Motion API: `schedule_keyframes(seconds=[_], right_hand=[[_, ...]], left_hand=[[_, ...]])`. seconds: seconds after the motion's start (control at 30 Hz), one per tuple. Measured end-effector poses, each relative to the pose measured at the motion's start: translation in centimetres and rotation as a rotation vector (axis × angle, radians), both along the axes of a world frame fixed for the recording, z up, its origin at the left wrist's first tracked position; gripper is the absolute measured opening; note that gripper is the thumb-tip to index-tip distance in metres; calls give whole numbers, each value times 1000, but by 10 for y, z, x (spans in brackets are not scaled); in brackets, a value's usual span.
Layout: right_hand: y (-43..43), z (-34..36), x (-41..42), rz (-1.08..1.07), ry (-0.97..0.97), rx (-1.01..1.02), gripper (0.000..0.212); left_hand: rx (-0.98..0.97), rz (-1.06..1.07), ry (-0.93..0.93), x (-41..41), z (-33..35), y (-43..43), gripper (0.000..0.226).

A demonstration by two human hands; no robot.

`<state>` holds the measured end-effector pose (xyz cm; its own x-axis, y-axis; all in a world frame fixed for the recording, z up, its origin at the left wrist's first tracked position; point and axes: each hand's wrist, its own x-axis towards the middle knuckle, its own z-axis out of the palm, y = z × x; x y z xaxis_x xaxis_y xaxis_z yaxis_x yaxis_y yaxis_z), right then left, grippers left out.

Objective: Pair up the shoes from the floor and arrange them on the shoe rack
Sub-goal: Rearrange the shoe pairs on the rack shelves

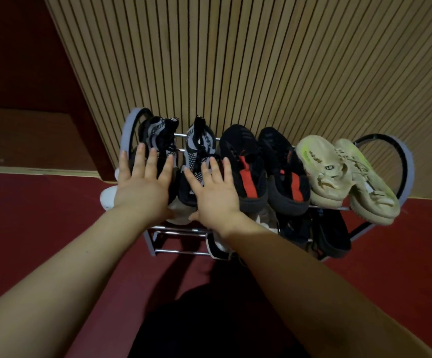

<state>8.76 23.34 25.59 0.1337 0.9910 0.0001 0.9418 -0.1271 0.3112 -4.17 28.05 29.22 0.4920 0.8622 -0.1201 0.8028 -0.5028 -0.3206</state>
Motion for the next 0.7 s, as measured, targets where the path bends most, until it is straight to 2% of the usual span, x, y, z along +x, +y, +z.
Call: schedule_keyframes(seconds=[0.07, 0.13, 0.37, 0.5, 0.63, 0.7], right_hand=[[5, 3, -1, 19, 0, 18, 77], [4, 10, 2, 47, -7, 39, 68], [0, 37, 13, 72, 32, 80, 63], [7, 50, 23, 110, 107, 12, 63], [8, 68, 42, 113, 247, 19, 59], [5, 72, 49, 91, 380, 60, 56]], left_hand=[[-10, -4, -11, -2, -1, 2, 116], [-19, -10, -24, -3, 0, 4, 118], [-41, -22, -104, -7, 6, 9, 114], [-66, -46, -110, -8, 9, 12, 104], [-172, -76, -61, -13, 3, 11, 118], [-241, -75, -93, -16, 0, 11, 125]])
